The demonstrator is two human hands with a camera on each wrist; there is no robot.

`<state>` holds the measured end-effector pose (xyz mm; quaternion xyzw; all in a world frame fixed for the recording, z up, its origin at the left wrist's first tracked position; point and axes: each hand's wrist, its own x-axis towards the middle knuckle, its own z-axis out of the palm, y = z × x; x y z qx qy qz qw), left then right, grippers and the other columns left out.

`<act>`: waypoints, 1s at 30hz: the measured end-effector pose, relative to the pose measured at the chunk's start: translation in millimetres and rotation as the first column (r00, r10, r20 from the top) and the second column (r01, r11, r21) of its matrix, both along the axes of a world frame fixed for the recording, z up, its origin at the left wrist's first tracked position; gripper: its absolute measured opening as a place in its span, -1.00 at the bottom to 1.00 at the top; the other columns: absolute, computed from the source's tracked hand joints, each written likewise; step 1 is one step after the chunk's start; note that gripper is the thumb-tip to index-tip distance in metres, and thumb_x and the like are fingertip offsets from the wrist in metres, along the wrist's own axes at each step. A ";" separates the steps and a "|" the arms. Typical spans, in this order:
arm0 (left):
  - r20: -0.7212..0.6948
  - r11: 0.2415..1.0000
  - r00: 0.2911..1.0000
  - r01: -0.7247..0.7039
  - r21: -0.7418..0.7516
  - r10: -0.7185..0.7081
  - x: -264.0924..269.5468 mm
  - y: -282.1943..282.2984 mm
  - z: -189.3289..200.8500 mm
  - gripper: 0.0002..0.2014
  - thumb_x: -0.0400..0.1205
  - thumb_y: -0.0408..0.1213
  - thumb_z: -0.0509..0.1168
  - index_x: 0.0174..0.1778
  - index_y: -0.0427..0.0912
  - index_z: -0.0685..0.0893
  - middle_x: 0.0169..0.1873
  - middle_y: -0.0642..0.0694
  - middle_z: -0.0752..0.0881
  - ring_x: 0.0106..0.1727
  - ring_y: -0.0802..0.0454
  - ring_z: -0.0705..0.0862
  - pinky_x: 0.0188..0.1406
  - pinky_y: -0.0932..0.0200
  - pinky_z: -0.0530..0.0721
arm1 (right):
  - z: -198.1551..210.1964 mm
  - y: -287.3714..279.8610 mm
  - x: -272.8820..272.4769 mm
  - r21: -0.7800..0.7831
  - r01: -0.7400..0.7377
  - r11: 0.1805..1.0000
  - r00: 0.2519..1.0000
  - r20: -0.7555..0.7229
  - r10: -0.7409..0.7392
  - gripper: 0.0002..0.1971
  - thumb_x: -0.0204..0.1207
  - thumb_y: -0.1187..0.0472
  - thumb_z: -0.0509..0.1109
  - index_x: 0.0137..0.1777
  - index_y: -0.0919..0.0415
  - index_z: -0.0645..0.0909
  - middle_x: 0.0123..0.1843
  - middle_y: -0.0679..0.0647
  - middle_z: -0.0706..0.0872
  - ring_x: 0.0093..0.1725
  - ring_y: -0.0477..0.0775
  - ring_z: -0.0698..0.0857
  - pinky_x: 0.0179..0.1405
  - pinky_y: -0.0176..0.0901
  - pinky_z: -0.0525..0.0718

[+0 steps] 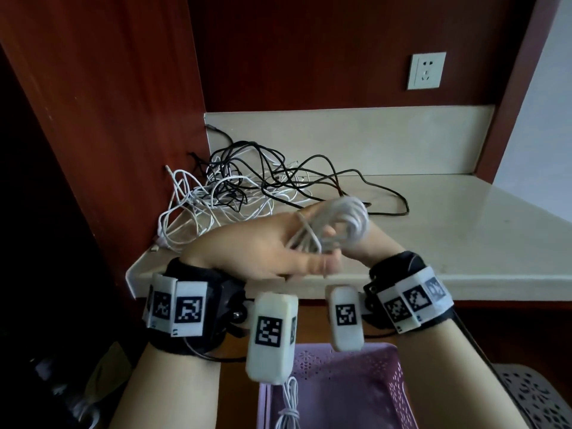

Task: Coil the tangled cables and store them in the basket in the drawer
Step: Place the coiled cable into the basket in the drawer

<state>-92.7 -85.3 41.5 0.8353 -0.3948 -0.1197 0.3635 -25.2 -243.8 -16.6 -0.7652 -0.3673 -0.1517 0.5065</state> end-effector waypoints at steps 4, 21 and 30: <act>-0.100 0.926 0.951 -0.308 -0.220 0.293 16.4 26.5 -0.6 -0.78 0.57 -0.18 0.33 -0.40 -0.11 0.63 -0.67 0.03 0.51 -0.67 0.24 0.39 -0.65 0.46 0.34 | 4.6 -5.6 4.8 -0.012 0.059 0.998 0.980 -0.192 -0.060 -0.77 0.45 0.02 0.46 -0.29 0.16 0.76 -0.33 -0.03 0.69 -0.30 -0.21 0.53 -0.22 -0.35 0.45; 0.288 0.554 0.546 -0.830 0.060 0.787 64.1 3.7 -42.3 -0.88 0.60 -0.41 0.14 -0.20 -0.20 0.56 -0.15 -0.24 0.66 -0.06 -0.26 0.56 -0.31 0.09 0.37 | 29.3 37.6 -39.1 -0.695 0.509 0.508 0.859 0.447 -0.249 -0.55 0.62 0.07 0.16 -0.50 0.13 0.16 -0.48 -0.02 0.24 -0.26 0.20 0.37 -0.52 -0.14 0.11; 0.666 0.529 0.558 -0.802 0.278 0.496 55.6 -8.3 -56.0 -0.70 0.68 -0.39 0.08 0.24 -0.11 0.60 0.21 -0.11 0.65 0.27 -0.15 0.61 -0.03 0.17 0.38 | 25.0 8.1 -19.6 -0.469 0.292 0.833 0.952 0.227 -0.206 -0.86 0.52 0.22 0.40 -0.21 0.25 0.74 -0.45 -0.04 0.63 -0.39 -0.08 0.54 -0.31 -0.14 0.53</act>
